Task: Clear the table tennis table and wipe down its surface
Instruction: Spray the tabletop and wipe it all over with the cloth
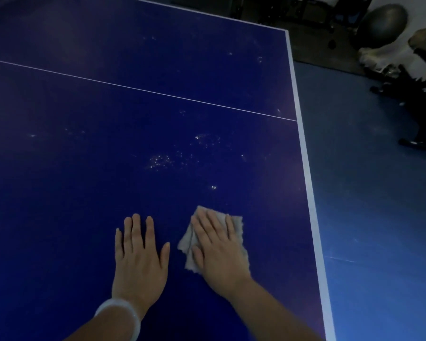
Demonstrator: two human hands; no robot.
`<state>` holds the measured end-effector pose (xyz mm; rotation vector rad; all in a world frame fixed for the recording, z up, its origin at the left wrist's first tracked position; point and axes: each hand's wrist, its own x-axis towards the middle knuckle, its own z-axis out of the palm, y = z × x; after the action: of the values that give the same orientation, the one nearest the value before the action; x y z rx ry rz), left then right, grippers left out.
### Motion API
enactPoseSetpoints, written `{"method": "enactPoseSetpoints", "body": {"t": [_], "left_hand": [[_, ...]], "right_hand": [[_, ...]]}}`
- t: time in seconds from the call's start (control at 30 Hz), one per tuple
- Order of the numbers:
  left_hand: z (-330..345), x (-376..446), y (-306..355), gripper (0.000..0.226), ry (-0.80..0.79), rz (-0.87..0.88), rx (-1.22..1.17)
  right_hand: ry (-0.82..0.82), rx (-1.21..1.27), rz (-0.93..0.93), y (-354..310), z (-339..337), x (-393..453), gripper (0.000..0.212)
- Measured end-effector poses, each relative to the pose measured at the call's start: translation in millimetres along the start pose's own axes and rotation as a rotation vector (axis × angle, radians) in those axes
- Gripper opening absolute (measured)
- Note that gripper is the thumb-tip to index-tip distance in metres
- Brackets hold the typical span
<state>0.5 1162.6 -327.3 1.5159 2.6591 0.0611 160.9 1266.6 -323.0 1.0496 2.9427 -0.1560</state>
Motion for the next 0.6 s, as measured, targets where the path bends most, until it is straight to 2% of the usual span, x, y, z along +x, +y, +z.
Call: {"method": "enactPoseSetpoints", "body": {"t": [0.03, 0.1, 0.17, 0.2, 0.27, 0.37, 0.5, 0.6], "left_hand": [[-1, 1, 0, 0.074, -0.001, -0.005, -0.002], [-2, 1, 1, 0.074, -0.005, -0.015, -0.014], [-4, 0, 2, 0.073, -0.008, -0.017, -0.016], [-4, 0, 2, 0.073, -0.012, -0.017, -0.018], [-5, 0, 1, 0.072, -0.022, -0.017, -0.026], [-5, 0, 0, 0.073, -0.034, -0.025, -0.018], [-6, 1, 0, 0.072, -0.049, -0.029, -0.014], [-6, 1, 0, 0.071, -0.041, -0.021, -0.004]], "right_hand": [[-0.005, -0.018, 0.007, 18, -4, 12, 0.058], [-0.057, -0.061, 0.173, 60, -16, 26, 0.064], [-0.087, -0.023, 0.499, 103, -20, 24, 0.065], [-0.048, 0.047, 0.676, 118, -20, 17, 0.062], [0.01, 0.173, 0.865, 122, -21, 1, 0.059], [0.007, 0.01, 0.783, 74, -11, -10, 0.062], [0.013, -0.03, 0.282, 2, -2, 28, 0.059], [-0.058, -0.045, 0.045, 3, -6, 77, 0.062]]}}
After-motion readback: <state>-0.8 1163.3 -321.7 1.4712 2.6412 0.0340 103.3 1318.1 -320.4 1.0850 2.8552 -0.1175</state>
